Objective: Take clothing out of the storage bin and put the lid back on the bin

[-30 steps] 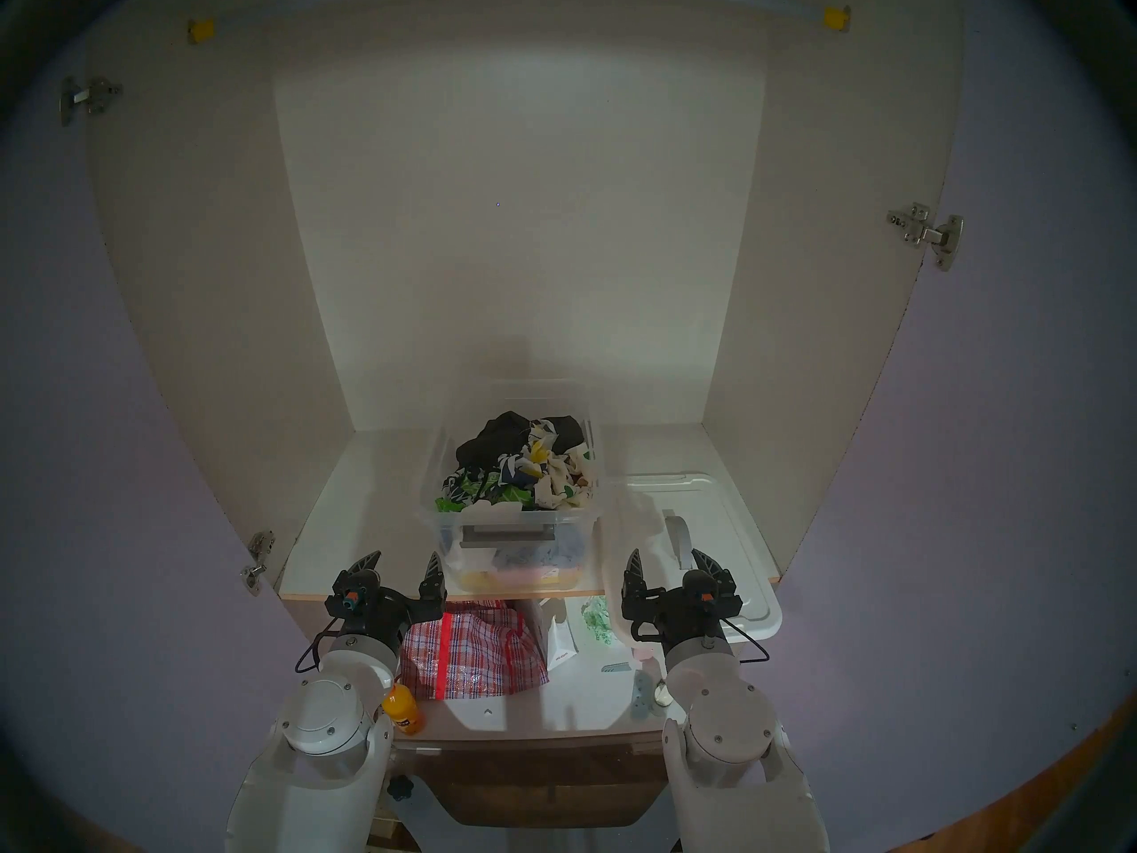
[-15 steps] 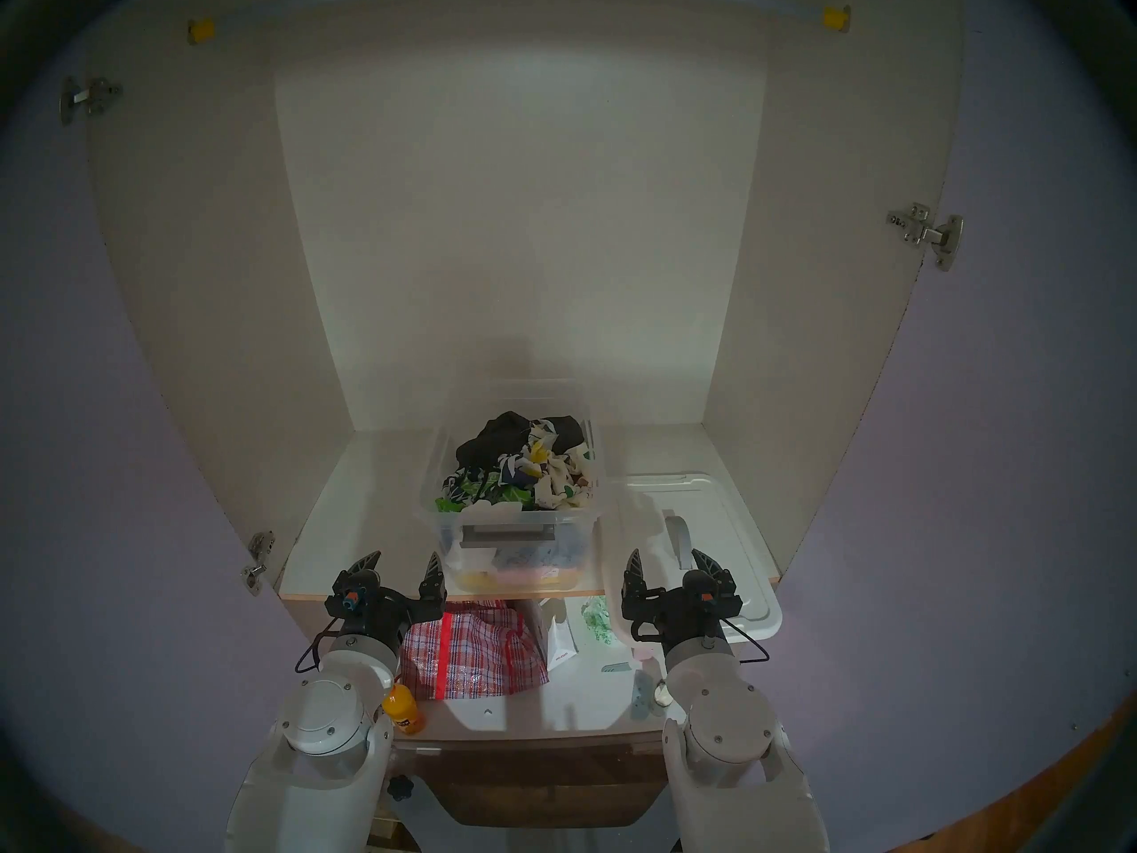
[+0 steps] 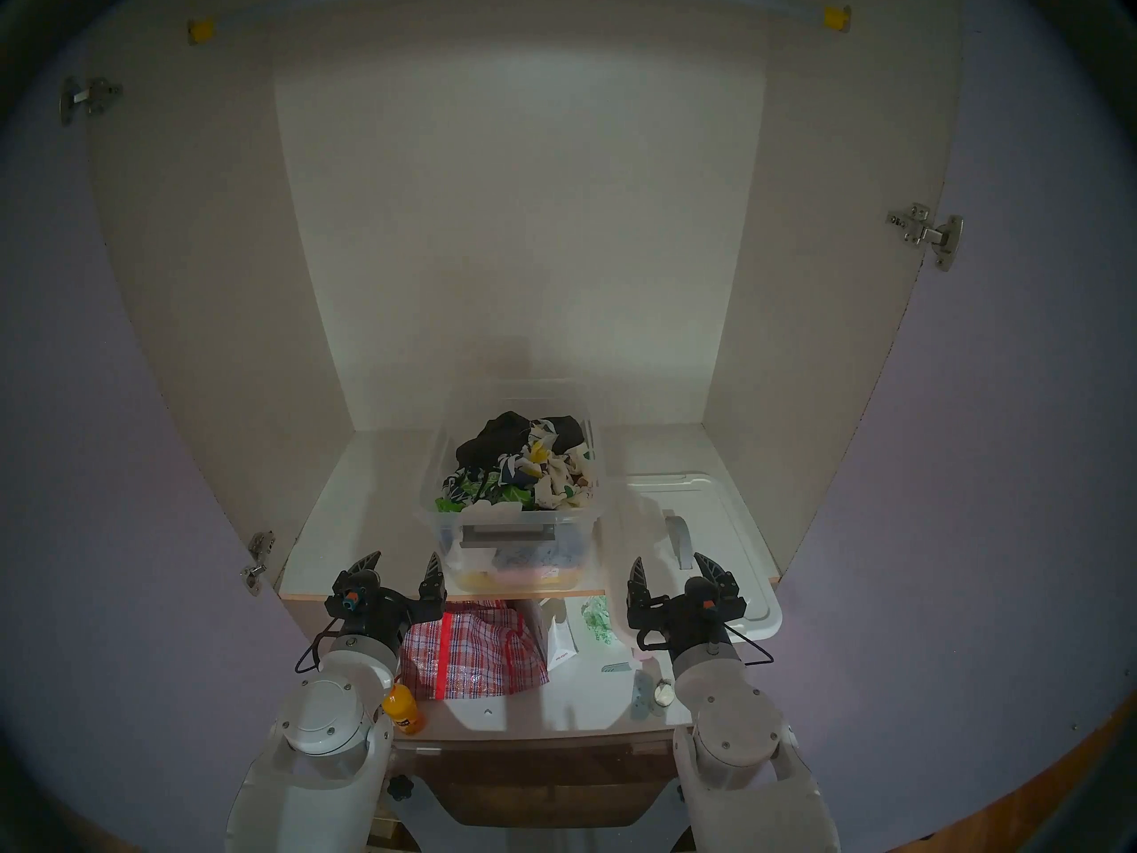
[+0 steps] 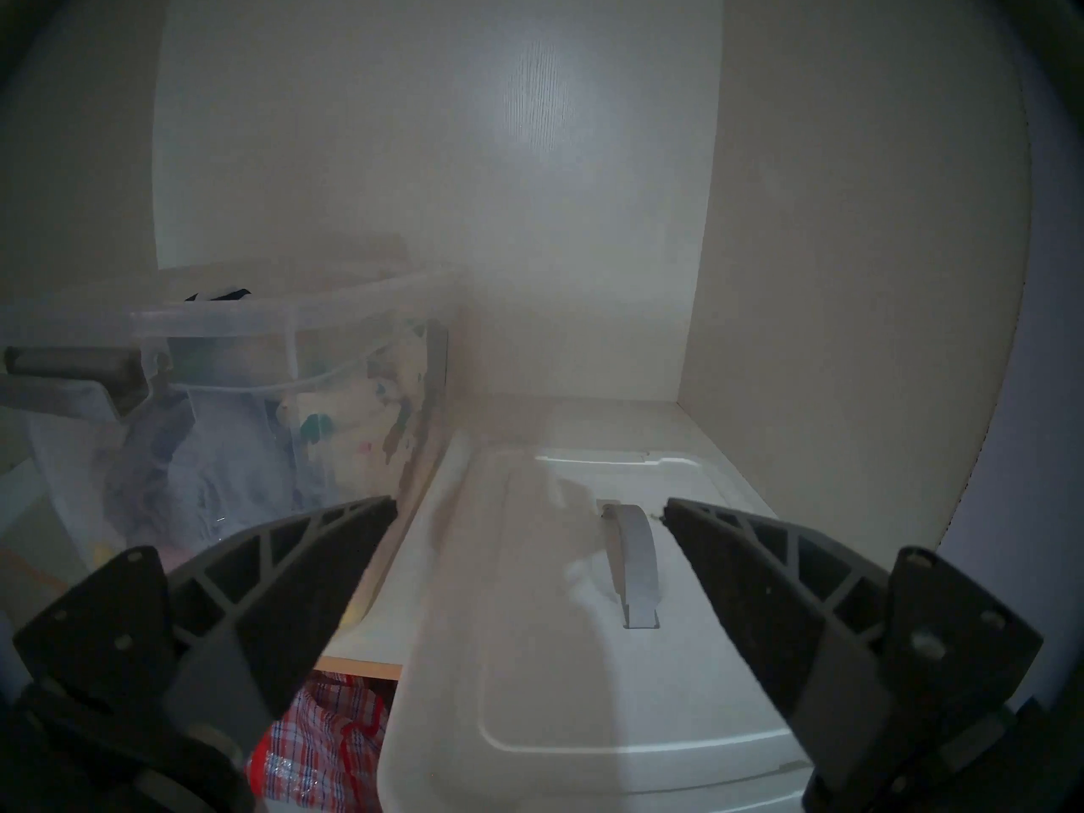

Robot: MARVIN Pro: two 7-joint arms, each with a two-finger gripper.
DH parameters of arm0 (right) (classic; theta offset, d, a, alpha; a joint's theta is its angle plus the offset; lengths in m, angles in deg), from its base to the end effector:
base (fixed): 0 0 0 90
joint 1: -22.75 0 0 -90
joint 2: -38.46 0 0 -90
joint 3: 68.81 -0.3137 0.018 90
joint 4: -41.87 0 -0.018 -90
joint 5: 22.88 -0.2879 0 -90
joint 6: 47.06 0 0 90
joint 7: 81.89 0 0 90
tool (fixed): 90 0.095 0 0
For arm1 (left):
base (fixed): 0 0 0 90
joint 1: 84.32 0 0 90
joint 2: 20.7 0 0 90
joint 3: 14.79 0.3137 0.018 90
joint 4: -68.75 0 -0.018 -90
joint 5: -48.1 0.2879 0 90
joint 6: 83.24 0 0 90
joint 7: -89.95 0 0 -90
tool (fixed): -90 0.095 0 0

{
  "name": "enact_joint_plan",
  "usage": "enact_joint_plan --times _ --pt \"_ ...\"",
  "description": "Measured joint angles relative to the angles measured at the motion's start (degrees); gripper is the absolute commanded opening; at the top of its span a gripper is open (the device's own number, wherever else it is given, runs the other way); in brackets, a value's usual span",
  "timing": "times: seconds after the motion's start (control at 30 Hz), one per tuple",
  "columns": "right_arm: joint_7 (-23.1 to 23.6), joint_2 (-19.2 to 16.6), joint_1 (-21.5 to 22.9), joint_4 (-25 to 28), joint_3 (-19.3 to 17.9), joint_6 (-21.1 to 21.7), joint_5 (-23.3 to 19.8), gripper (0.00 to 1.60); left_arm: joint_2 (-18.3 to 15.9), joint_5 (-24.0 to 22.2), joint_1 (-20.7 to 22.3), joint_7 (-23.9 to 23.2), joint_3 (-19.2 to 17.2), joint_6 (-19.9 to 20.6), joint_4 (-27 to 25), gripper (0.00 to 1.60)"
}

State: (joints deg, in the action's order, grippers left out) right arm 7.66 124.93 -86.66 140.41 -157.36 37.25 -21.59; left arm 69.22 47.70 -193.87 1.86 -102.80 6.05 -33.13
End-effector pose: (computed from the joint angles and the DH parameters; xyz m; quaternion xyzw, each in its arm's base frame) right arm 0.2865 -0.0068 -0.3824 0.7377 0.0395 0.6738 0.0130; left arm 0.2890 -0.0102 -0.3694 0.7488 0.0047 0.6627 0.0047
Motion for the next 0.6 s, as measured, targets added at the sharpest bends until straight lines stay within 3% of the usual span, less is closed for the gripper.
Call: enact_joint_plan --times 0.37,0.5,0.6 --pt "-2.9 0.02 0.33 -1.42 -0.13 -1.6 3.07 1.6 -0.12 -0.05 -0.21 -0.06 -0.16 -0.01 -0.05 1.6" --pt "-3.12 0.04 0.38 -1.54 -0.13 -1.7 3.21 1.6 -1.7 -0.05 -1.35 -0.29 -0.85 -0.15 -0.43 1.6" --pt "-3.28 0.08 0.41 -1.6 -0.12 -1.79 3.32 1.6 -5.07 -0.86 -2.53 -2.39 -3.25 -0.3 -0.38 1.6"
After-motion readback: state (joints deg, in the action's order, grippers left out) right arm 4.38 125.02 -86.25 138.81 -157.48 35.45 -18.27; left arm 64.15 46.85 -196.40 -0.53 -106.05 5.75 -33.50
